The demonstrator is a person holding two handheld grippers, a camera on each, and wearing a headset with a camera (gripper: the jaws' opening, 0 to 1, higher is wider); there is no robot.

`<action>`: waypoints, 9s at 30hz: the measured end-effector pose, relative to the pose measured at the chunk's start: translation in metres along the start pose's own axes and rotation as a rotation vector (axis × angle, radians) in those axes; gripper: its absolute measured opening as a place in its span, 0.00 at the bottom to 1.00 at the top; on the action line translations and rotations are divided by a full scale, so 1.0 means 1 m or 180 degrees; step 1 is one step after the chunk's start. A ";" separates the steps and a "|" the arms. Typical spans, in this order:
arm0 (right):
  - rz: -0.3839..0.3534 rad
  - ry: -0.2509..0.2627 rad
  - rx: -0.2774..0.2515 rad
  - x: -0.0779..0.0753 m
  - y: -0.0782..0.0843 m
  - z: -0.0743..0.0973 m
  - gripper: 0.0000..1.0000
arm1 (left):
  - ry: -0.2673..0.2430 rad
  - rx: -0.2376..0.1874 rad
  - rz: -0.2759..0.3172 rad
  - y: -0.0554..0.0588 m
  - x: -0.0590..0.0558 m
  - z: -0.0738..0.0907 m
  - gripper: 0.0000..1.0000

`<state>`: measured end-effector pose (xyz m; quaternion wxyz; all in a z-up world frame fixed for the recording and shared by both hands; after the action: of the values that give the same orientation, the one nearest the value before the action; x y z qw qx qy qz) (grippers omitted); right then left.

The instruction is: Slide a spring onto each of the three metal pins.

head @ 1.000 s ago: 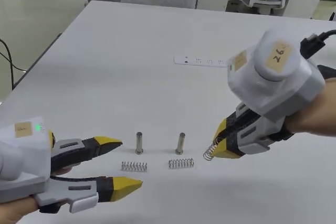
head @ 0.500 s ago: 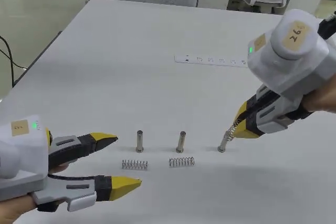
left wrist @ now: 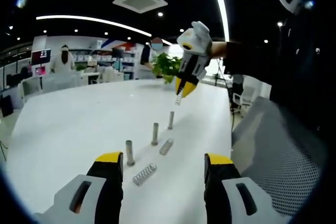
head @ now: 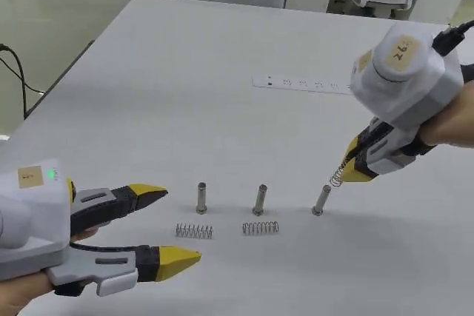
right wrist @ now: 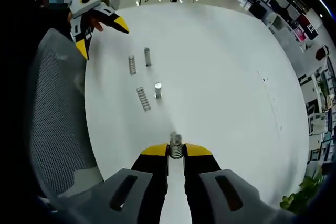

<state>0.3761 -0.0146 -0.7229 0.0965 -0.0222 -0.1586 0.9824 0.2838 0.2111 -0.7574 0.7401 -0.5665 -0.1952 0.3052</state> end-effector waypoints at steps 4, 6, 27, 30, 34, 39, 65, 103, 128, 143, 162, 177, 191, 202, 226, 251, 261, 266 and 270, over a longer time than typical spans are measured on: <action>0.0011 -0.0014 0.0053 -0.003 0.001 -0.006 0.08 | -0.0003 0.0006 -0.0008 0.000 0.000 0.000 0.58; -0.0003 -0.0044 0.0043 -0.004 0.001 -0.009 0.08 | -0.0006 0.0009 -0.0005 0.000 0.000 0.000 0.58; -0.0038 -0.0149 0.0125 -0.010 0.005 -0.029 0.08 | -0.0052 0.0051 0.0020 0.004 0.003 0.003 0.57; -0.0057 -0.0161 0.0121 -0.011 0.007 -0.034 0.08 | -0.0058 0.0055 0.0023 0.004 0.003 0.003 0.57; -0.0099 -0.0187 0.0127 -0.012 0.009 -0.041 0.08 | -0.0054 0.0054 0.0020 0.004 0.003 0.002 0.57; -0.0155 -0.0230 0.0144 -0.014 0.012 -0.052 0.08 | -0.0050 0.0059 0.0024 0.004 0.002 0.001 0.57; -0.0117 -0.0291 0.0251 -0.008 0.020 -0.074 0.13 | -0.0062 0.0038 0.0023 0.003 0.003 0.003 0.57; 0.0572 -0.0471 -0.0007 0.034 -0.036 -0.084 0.17 | -0.0035 0.0053 -0.0041 -0.002 -0.003 0.004 0.55; 0.0772 -0.0567 0.0210 0.039 -0.034 -0.123 0.10 | -0.0010 0.0069 -0.0018 0.000 -0.005 0.002 0.53; 0.0697 -0.0574 0.0154 0.043 -0.034 -0.109 0.07 | 0.0076 0.0091 -0.0049 0.000 -0.011 -0.003 0.50; 0.0871 -0.0580 -0.0078 0.077 -0.061 -0.057 0.07 | 0.0303 0.0096 -0.0188 -0.008 -0.028 -0.015 0.45; 0.1127 -0.0606 -0.0161 0.103 -0.078 -0.041 0.07 | 0.0515 0.0037 -0.0300 -0.015 -0.042 -0.022 0.29; 0.1298 -0.0650 -0.0213 0.112 -0.085 -0.037 0.07 | 0.0625 0.0032 -0.0327 -0.016 -0.048 -0.025 0.16; 0.1366 -0.0653 -0.0214 0.116 -0.087 -0.036 0.07 | 0.0641 0.0027 -0.0331 -0.016 -0.049 -0.025 0.06; 0.1342 -0.0737 -0.0205 0.118 -0.082 -0.042 0.11 | 0.0698 -0.0014 -0.0265 -0.020 -0.052 -0.020 0.03; 0.1274 -0.0773 -0.0382 0.120 -0.088 -0.033 0.09 | 0.0727 -0.0073 -0.0287 -0.025 -0.056 -0.022 0.03; 0.1258 -0.0848 -0.0535 0.126 -0.097 -0.026 0.09 | 0.0744 -0.0040 -0.0327 -0.022 -0.056 -0.023 0.03; 0.1269 -0.0872 -0.0558 0.129 -0.100 -0.024 0.08 | 0.0759 -0.0030 -0.0344 -0.021 -0.057 -0.023 0.03; 0.1286 -0.0869 -0.0545 0.131 -0.102 -0.024 0.08 | 0.0766 -0.0025 -0.0344 -0.020 -0.058 -0.024 0.03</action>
<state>0.2679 0.1132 -0.7153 -0.1263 0.0713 -0.2452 0.9586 0.2611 0.1518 -0.7414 0.7714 -0.5906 -0.1364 0.1940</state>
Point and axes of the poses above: the centre of the closed fingertips' face, and the gripper's own axes: z roughly backward along the fingers, x roughly to its left, y roughly out of its underside, the point moved 4 cm from there along z, roughly backward along the fingers, and after that the axes turned 8 degrees about -y, right-handed, at the moved point
